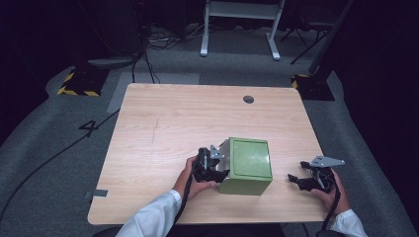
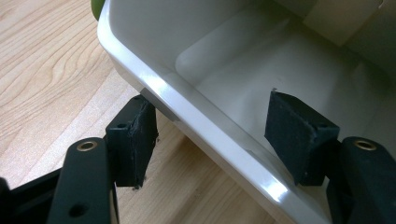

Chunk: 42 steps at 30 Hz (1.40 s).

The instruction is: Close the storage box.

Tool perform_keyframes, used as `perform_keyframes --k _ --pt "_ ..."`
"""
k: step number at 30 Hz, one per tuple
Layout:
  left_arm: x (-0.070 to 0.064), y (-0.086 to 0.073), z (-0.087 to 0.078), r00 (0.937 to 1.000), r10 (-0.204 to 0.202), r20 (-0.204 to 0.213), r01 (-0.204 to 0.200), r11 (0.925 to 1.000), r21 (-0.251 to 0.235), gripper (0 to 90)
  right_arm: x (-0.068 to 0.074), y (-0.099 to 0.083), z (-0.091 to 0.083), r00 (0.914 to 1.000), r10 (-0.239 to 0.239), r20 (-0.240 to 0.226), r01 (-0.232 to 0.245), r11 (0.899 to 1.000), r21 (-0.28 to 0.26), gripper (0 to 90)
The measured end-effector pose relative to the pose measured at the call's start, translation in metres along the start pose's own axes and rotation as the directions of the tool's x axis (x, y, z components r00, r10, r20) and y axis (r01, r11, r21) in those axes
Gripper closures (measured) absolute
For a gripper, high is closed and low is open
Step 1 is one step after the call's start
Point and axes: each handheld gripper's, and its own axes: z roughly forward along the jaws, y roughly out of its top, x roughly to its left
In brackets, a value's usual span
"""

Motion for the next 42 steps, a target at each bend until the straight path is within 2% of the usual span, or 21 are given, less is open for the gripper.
perform_keyframes --k 6,8,15,29,40,42 --pt "0.003 0.0 -0.004 0.9999 0.013 0.0 -0.013 0.9999 -0.009 31.1 0.0 0.0 0.0 1.0 -0.001 0.0 0.001 1.0 0.0 17.0" --pt "0.003 0.001 -0.007 0.9993 0.038 -0.001 -0.038 0.9992 -0.007 29.2 0.0 0.0 0.0 1.0 -0.001 0.0 0.001 1.0 0.0 17.1" --pt "0.005 0.001 -0.014 0.9977 0.068 -0.005 -0.068 0.9975 -0.019 23.2 0.0 0.0 0.0 1.0 -0.001 0.001 0.001 1.0 -0.001 17.1" --pt "0.015 0.002 -0.031 0.996 0.085 0.026 -0.085 0.9959 -0.032 19.4 0.0 0.0 0.0 1.0 -0.001 0.001 0.001 1.0 -0.001 17.1" --pt "0.02 0.002 -0.044 0.9901 0.131 0.05 -0.129 0.9905 -0.048 17.2 0.0 0.0 0.0 1.0 -0.001 0.002 0.001 1.0 -0.001 17.0" --pt "0.021 0.002 -0.046 0.9884 0.149 0.032 -0.147 0.9882 -0.041 16.5 0.0 0.0 0.0 1.0 -0.001 0.002 0.001 1.0 -0.001 17.1"
